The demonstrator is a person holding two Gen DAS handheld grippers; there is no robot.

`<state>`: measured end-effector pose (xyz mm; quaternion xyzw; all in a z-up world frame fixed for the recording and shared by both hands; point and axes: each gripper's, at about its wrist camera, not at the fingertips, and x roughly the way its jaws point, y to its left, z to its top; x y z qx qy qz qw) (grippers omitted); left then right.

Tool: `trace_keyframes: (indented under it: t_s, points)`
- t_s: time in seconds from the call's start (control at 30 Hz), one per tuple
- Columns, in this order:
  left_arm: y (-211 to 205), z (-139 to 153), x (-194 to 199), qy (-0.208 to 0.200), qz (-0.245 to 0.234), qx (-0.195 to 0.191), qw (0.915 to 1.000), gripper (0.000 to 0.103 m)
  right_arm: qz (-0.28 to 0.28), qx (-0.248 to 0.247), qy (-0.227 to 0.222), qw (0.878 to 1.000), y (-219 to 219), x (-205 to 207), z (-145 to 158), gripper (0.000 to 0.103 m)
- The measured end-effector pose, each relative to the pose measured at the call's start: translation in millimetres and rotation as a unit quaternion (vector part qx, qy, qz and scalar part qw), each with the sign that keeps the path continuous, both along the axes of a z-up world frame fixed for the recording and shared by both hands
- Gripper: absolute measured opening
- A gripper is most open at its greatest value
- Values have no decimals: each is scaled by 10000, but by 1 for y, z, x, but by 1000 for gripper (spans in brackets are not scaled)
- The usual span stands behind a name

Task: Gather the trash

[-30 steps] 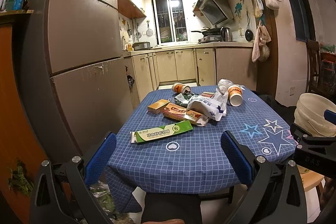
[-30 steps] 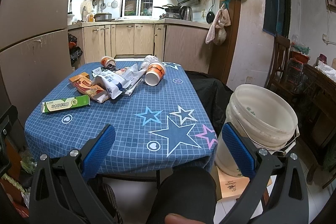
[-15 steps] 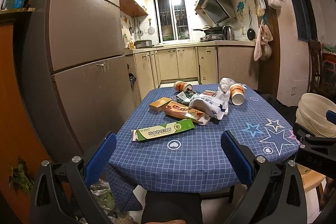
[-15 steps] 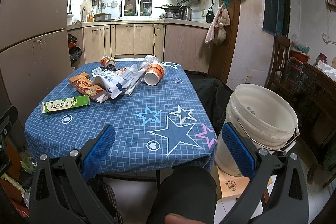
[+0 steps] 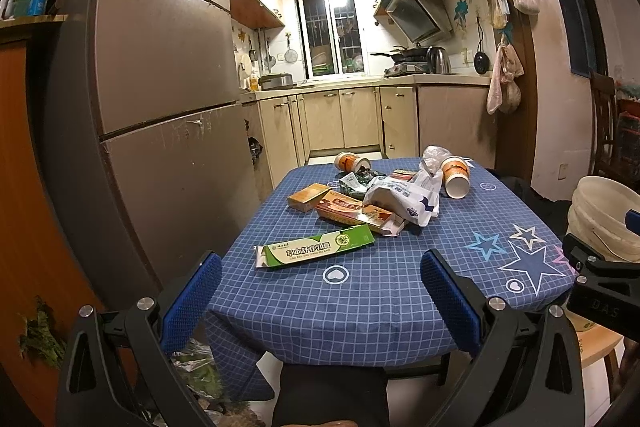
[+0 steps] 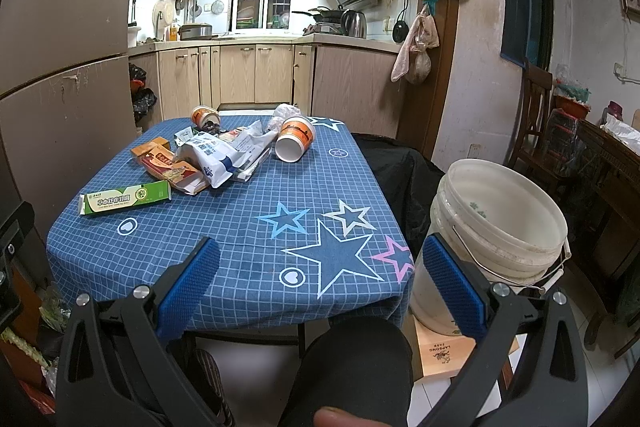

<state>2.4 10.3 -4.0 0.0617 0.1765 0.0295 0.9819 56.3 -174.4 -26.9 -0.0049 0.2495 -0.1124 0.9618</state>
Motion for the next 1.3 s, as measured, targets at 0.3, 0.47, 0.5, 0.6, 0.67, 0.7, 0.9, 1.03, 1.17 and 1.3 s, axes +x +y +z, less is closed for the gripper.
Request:
trace_keyframes:
  t_s: [0.3,0.47,0.5,0.6,0.67,0.7,0.9,1.03,1.17,1.3]
  points:
    - [1,0,2,7,0,4,10000,100,2,6,6,10000,0,0,0,98]
    - [1,0,2,21,5,6,10000,100,1,6,8,10000,0,0,1,98]
    - [2,0,2,26,8,10,10000,100,1,7,9,10000,0,0,1,98]
    - [5,0,2,42,19,14,10000,100,-2,6,8,10000,0,0,0,98]
    - [8,0,1,49,26,14,10000,100,2,9,9,10000,0,0,0,98]
    - [9,1,2,56,27,17,10000,100,3,8,10,10000,0,0,0,98]
    - [4,0,7,103,63,40,9999,100,0,16,18,10000,-5,1,3,98]
    - [-3,-2,8,135,55,76,9999,100,22,57,19,10000,0,1,-1,98]
    - [-3,-6,12,201,81,89,9997,100,54,225,19,9997,0,2,-8,98]
    - [-5,-11,21,342,117,102,9993,100,21,369,7,9993,-8,11,-9,98]
